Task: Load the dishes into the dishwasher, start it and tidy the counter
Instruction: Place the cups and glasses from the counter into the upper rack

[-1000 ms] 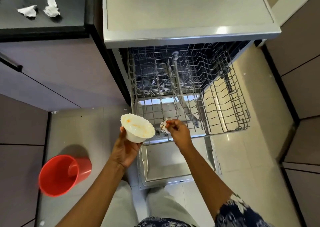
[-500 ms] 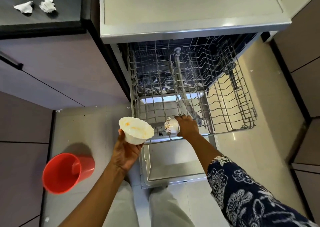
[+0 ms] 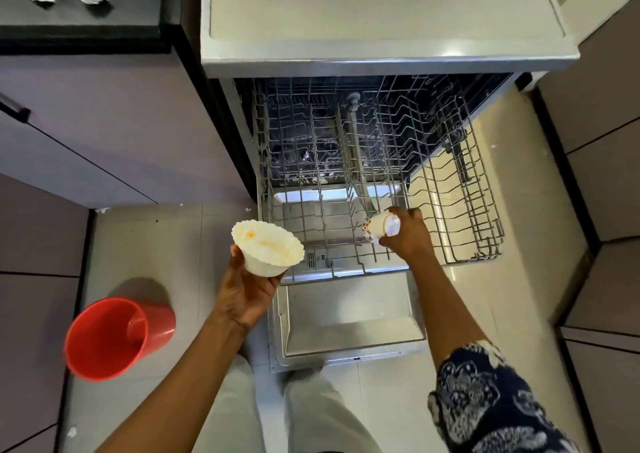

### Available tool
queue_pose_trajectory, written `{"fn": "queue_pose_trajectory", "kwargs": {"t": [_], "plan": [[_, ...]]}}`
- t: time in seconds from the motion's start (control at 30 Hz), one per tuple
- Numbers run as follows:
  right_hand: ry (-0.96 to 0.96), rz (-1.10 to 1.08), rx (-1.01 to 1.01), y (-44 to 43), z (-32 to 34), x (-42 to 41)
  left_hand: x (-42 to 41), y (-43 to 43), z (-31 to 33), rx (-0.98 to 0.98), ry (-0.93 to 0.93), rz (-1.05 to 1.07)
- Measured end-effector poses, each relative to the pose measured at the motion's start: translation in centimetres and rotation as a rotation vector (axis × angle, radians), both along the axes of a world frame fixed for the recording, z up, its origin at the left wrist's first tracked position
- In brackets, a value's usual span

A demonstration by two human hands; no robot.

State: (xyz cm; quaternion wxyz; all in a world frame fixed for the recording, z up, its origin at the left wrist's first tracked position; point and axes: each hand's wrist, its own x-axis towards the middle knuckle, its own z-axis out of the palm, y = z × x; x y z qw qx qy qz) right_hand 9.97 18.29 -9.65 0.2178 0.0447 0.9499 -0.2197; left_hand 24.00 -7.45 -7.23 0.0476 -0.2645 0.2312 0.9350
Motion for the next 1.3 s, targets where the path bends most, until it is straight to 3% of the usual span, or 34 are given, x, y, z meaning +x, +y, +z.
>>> {"fn": "queue_pose_trajectory", "kwargs": {"t": [0.23,0.6,1.0,1.3], "plan": [[-0.126,0.359,0.116,-2.5,-0.8,-2.5,-0.1,-0.1,-0.4,0.012,0.013,0.006],[-0.135,0.556,0.301,-4.1,-1.4,-3.3,0.6,-0.8,-1.1,0.012,-0.010,0.020],[-0.150,0.579,0.300,-2.9,-1.2,-3.0,0.1,-0.8,-1.4,0.046,-0.011,0.044],[0.192,0.284,0.116,-1.6,-4.8,3.5,0.4,-1.0,-2.2,0.066,-0.018,0.065]]}}
